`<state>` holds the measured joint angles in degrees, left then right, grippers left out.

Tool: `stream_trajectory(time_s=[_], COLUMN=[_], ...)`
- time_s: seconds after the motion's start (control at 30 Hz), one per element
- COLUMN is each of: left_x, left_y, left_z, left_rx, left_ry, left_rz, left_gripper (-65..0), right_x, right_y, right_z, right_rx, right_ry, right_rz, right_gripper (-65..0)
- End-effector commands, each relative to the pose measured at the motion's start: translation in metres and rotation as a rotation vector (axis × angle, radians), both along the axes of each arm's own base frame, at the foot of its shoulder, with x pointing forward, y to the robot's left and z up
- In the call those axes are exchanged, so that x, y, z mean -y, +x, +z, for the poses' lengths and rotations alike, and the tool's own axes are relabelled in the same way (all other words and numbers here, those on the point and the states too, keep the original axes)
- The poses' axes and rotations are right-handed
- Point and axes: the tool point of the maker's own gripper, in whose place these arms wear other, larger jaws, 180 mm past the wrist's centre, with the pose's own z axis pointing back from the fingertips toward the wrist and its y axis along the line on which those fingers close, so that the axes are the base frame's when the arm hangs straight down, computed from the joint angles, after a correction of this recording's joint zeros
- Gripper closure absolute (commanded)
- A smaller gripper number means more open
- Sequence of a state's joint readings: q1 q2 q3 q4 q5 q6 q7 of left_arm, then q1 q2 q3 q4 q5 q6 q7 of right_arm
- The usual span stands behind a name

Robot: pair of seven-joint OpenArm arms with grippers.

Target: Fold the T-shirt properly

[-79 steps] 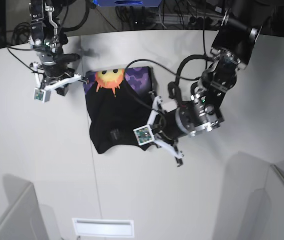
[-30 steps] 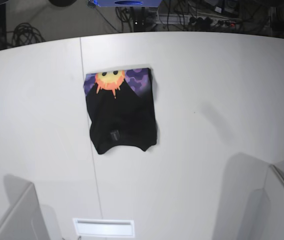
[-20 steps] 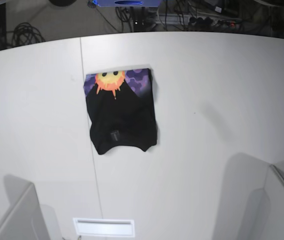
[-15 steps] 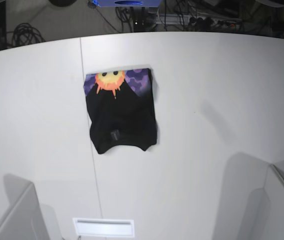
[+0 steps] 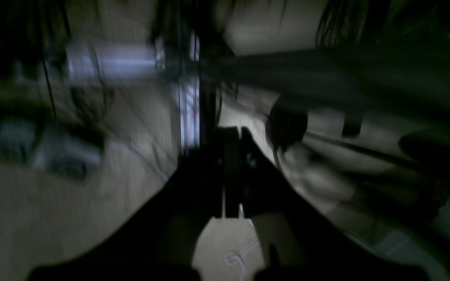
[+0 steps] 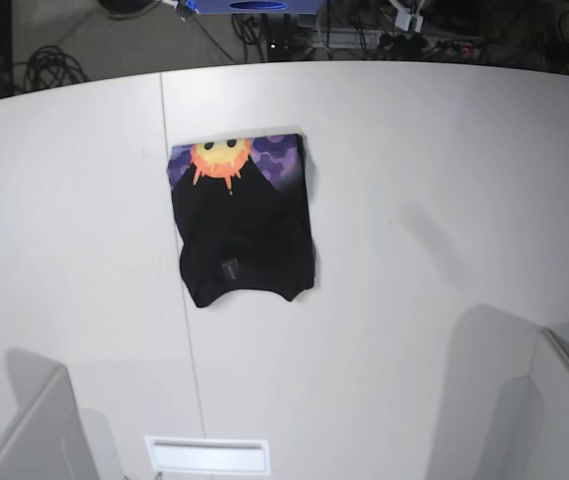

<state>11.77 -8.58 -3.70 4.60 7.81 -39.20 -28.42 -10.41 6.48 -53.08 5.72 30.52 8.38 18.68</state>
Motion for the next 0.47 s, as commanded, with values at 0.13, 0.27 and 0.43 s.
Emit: stream_trajectory(time_s=[0.13, 0.27, 0.43], left_x=[-0.004, -0.021, -0.030], left_y=[-0.035, -0.031, -0.028], left_z=[-0.008, -0.016, -0.018], left_rx=[-0.047, -0.013, 0.005], left_ry=[0.099, 0.226, 0.287], left_rz=[-0.206, -0.257, -0.280], left_gripper=[0.0, 0.0, 0.0], right_x=[0.005, 0.005, 0.002], right_y=[-0.016, -0.016, -0.018], right_z=[0.002, 0.002, 0.002], right_rx=[-0.028, -0.028, -0.028], right_ry=[-0.009, -0.008, -0.003], right_rz=[-0.004, -0.004, -0.005], right_gripper=[0.0, 0.0, 0.0])
